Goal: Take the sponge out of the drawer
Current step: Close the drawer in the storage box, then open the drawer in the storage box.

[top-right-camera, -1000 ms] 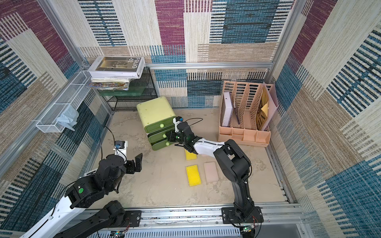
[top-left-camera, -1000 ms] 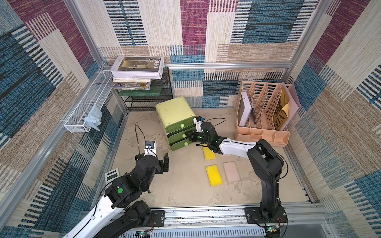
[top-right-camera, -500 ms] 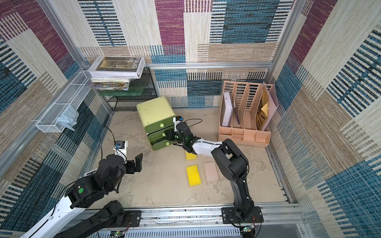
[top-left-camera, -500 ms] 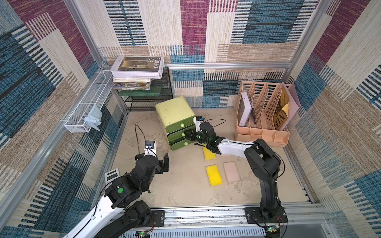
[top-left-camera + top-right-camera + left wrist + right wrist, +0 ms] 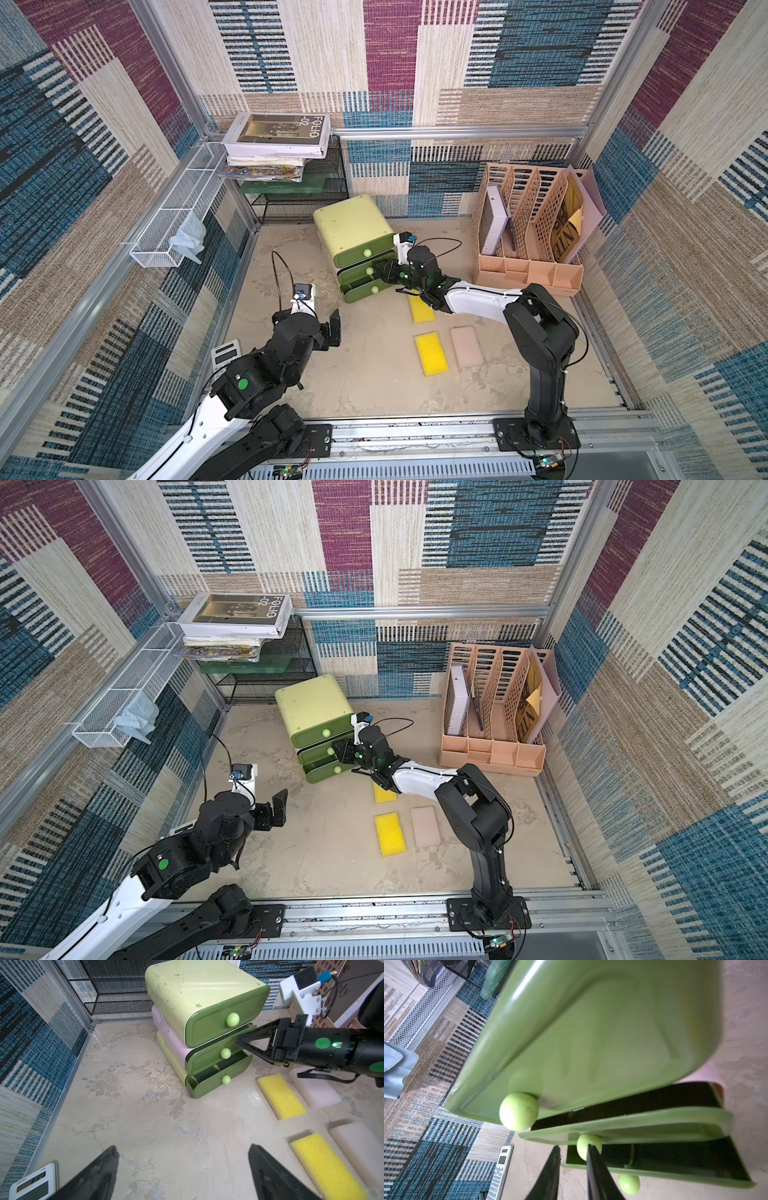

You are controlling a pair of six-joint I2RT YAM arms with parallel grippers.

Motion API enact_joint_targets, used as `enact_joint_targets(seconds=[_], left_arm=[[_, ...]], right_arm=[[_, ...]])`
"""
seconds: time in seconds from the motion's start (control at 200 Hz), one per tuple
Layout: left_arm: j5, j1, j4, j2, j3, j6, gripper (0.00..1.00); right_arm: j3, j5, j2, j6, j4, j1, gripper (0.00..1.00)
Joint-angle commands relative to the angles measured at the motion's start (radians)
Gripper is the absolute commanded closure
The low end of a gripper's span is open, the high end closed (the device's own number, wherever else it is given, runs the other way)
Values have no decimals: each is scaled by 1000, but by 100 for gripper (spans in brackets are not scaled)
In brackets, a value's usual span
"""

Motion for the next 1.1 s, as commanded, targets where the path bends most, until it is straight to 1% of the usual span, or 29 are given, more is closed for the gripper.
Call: enact_joint_targets(seconds=[0.0,0.125,0.235,0.391,0.666,1.097], left_arm=[[1,1,14,-1,0,7,0],[2,2,14,-3,0,7,0],[2,2,16,-3,1,7,0],[2,1,13,-1,1,6,0],[1,3,14,1,0,6,0],[2,3,16,1,-1,7,0]], right_arm=[[-36,24,-40,-46,-7,1,67],[-93,43,-91,-97,-39,4,57],[-142,84,-128,-147,-73,13,49],[-201,138,-157,-194,-77,39,43],[-241,108,-116,-147,-20,61,42],[-152,88,17,-81,9,77,47]])
